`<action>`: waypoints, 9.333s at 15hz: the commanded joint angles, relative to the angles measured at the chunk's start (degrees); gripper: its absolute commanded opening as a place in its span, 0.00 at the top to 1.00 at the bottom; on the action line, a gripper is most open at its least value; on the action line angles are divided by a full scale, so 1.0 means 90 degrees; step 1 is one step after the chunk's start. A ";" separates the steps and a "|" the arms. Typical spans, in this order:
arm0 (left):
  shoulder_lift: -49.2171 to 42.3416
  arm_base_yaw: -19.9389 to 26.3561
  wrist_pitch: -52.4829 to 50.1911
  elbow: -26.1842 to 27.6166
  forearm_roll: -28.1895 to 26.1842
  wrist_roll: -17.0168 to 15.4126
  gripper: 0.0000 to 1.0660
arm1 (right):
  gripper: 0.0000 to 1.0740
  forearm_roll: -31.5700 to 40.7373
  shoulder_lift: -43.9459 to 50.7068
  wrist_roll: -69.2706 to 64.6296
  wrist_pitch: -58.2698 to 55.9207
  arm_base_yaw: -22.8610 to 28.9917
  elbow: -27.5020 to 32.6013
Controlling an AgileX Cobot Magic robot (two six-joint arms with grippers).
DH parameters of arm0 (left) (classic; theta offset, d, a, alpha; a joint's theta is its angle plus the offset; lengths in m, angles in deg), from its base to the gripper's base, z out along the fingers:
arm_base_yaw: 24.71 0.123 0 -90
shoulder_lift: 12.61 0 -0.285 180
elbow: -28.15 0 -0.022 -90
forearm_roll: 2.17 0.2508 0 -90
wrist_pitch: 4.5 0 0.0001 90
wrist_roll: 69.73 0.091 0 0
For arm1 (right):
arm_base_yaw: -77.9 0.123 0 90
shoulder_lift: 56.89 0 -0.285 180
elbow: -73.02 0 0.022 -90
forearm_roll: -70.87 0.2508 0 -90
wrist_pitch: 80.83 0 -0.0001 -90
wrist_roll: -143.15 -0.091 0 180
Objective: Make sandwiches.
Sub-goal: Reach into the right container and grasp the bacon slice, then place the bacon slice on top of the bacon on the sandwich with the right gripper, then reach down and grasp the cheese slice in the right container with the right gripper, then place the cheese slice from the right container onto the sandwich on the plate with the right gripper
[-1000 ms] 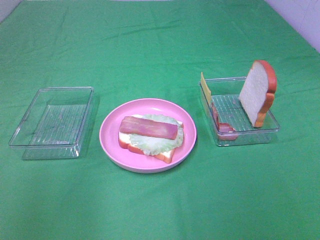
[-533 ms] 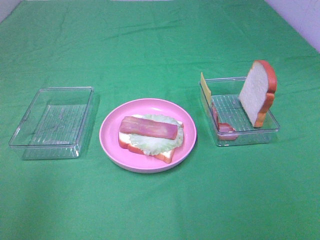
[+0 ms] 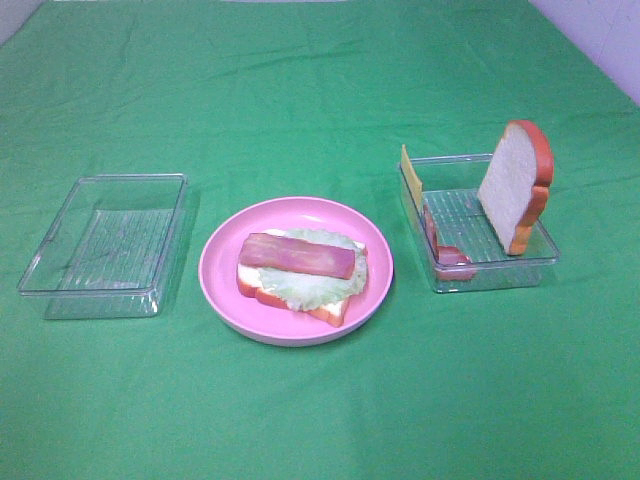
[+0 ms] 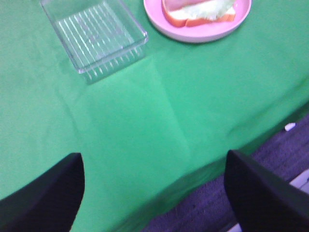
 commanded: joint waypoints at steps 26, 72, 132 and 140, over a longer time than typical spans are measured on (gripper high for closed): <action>-0.0764 0.0006 -0.1044 -0.0579 -0.0497 0.0369 0.28 | 0.33 0.0834 -1.0574 -0.0197 0.0573 0.2566 -0.5284; -0.0764 0.0006 -0.1044 -0.0579 -0.0497 0.0369 0.28 | 1.00 0.5933 -1.2618 0.1872 0.2114 0.3820 -0.5870; -0.0758 0.0006 -0.1044 -0.0579 -0.0497 0.0369 0.28 | 0.81 -0.1127 -1.4464 -0.1776 0.0618 0.2986 -0.8626; -0.0758 0.0006 -0.1044 -0.0579 -0.0497 0.0369 0.28 | 1.00 -0.1248 -1.4381 -0.1725 0.0567 0.2992 -0.8626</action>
